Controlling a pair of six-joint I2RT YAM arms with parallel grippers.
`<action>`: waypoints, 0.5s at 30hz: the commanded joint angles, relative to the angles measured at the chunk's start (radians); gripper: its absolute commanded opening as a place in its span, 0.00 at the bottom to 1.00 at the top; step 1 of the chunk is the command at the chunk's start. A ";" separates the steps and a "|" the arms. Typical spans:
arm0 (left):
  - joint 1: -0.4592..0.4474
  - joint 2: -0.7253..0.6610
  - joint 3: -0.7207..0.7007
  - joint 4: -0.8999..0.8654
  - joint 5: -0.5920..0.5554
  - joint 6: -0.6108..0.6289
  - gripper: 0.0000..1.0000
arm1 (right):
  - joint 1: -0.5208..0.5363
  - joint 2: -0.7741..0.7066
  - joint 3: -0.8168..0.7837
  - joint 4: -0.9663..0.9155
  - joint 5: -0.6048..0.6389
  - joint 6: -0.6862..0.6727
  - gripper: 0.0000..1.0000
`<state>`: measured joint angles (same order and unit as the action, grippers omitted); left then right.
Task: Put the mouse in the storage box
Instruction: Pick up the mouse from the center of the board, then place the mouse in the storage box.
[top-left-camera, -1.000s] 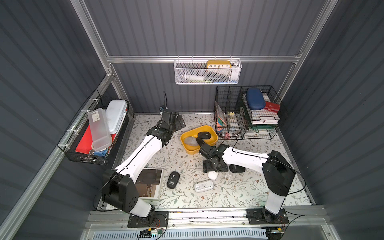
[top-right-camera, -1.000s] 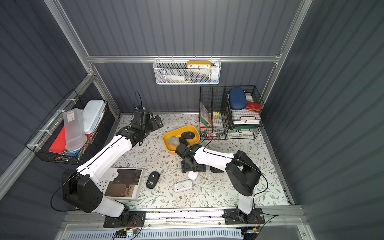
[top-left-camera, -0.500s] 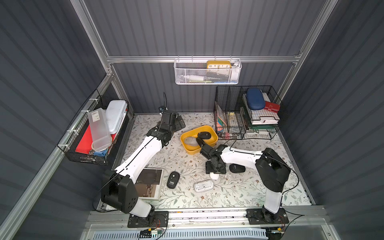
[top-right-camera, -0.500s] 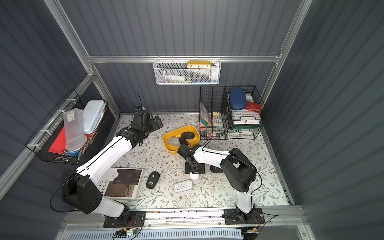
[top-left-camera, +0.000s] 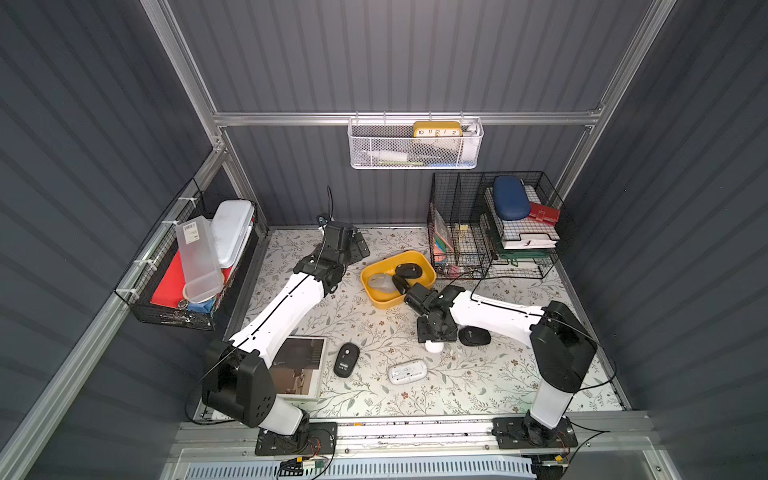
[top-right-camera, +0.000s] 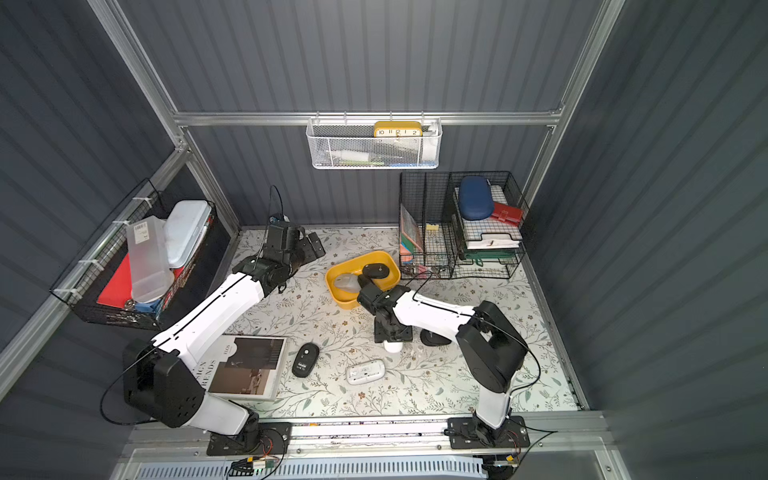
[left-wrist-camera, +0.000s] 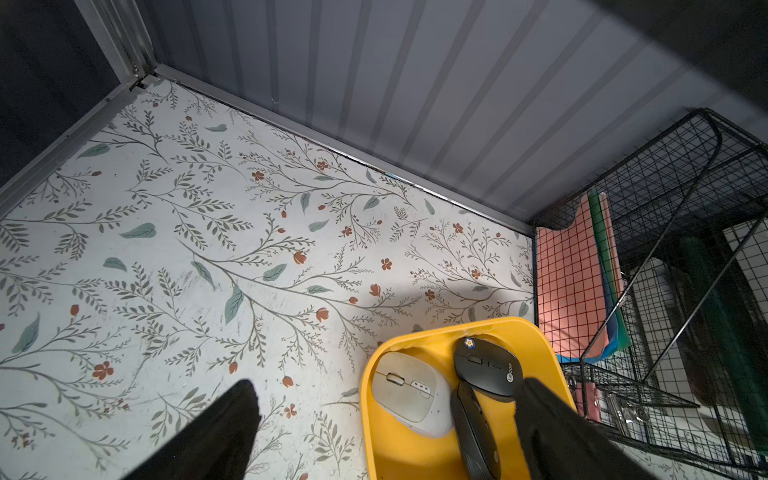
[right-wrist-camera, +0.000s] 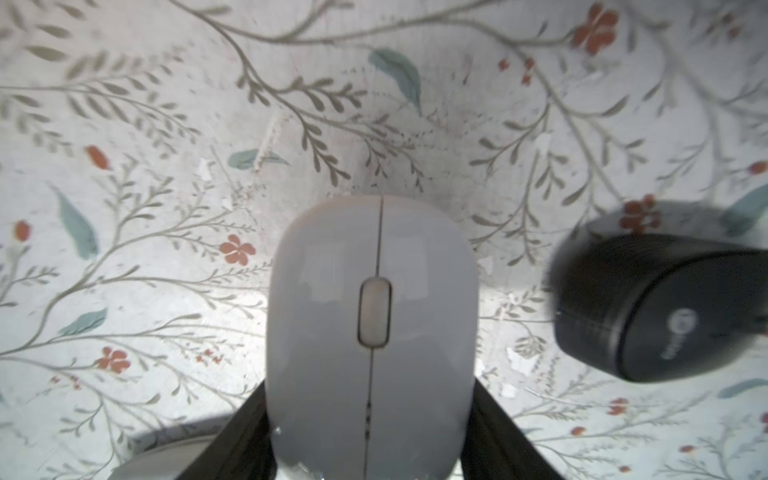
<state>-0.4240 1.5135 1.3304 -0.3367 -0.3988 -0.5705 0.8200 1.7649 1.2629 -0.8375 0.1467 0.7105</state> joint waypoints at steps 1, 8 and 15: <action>0.000 -0.062 -0.018 0.008 -0.039 0.001 0.99 | 0.001 -0.066 0.084 -0.022 0.067 -0.180 0.42; -0.001 -0.170 -0.079 0.057 -0.087 -0.015 0.99 | -0.002 0.024 0.346 -0.067 0.065 -0.609 0.43; -0.001 -0.256 -0.127 0.076 -0.139 -0.036 0.99 | -0.024 0.216 0.618 -0.084 0.010 -0.902 0.43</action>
<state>-0.4240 1.2827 1.2274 -0.2825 -0.4969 -0.5850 0.8131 1.9095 1.7988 -0.8852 0.1745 -0.0040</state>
